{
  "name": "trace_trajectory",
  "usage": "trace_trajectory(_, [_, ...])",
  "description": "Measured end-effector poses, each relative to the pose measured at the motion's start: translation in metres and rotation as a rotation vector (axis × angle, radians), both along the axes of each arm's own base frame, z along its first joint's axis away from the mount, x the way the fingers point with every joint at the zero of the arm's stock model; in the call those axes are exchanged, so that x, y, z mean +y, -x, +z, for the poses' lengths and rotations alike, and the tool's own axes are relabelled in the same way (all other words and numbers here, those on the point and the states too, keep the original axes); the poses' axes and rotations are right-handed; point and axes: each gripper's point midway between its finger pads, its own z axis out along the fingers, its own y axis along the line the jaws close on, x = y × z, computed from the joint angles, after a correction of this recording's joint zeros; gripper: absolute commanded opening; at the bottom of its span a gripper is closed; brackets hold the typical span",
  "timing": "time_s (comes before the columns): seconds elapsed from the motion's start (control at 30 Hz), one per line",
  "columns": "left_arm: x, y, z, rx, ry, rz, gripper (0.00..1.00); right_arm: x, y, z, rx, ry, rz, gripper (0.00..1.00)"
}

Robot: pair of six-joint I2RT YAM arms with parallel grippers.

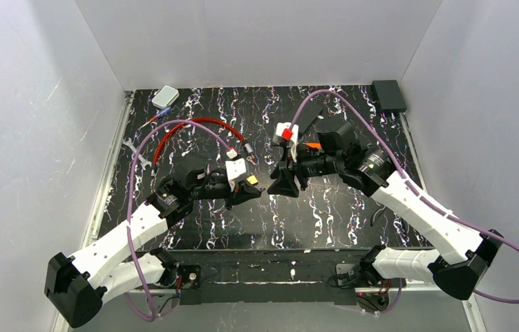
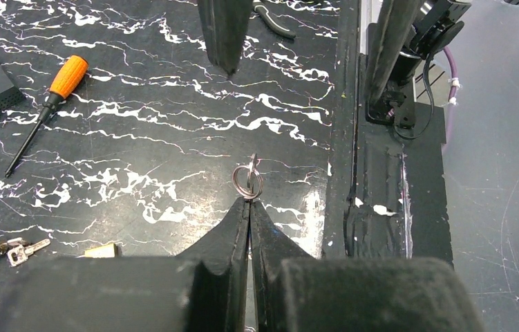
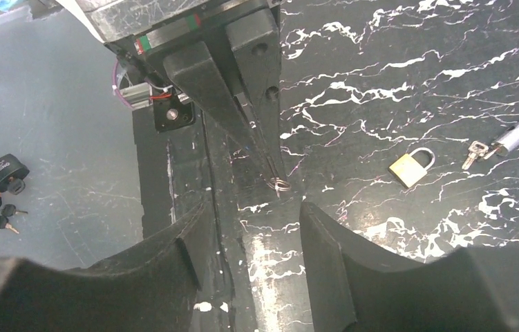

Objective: Unlock with the key

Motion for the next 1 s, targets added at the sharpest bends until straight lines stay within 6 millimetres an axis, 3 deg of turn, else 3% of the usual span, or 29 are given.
trace_trajectory(0.47, [-0.002, 0.005, 0.0, 0.004, 0.001, -0.022, 0.0, 0.016, 0.014, -0.05, -0.137, 0.107, 0.078, 0.5])
trace_trajectory(0.9, [-0.004, 0.008, 0.0, -0.001, 0.0, -0.038, 0.0, 0.019, -0.003, -0.049, -0.23, 0.105, 0.038, 0.47])
trace_trajectory(1.0, [-0.004, 0.009, 0.0, -0.001, 0.0, -0.04, 0.0, 0.018, -0.005, -0.051, -0.237, 0.116, 0.035, 0.37])
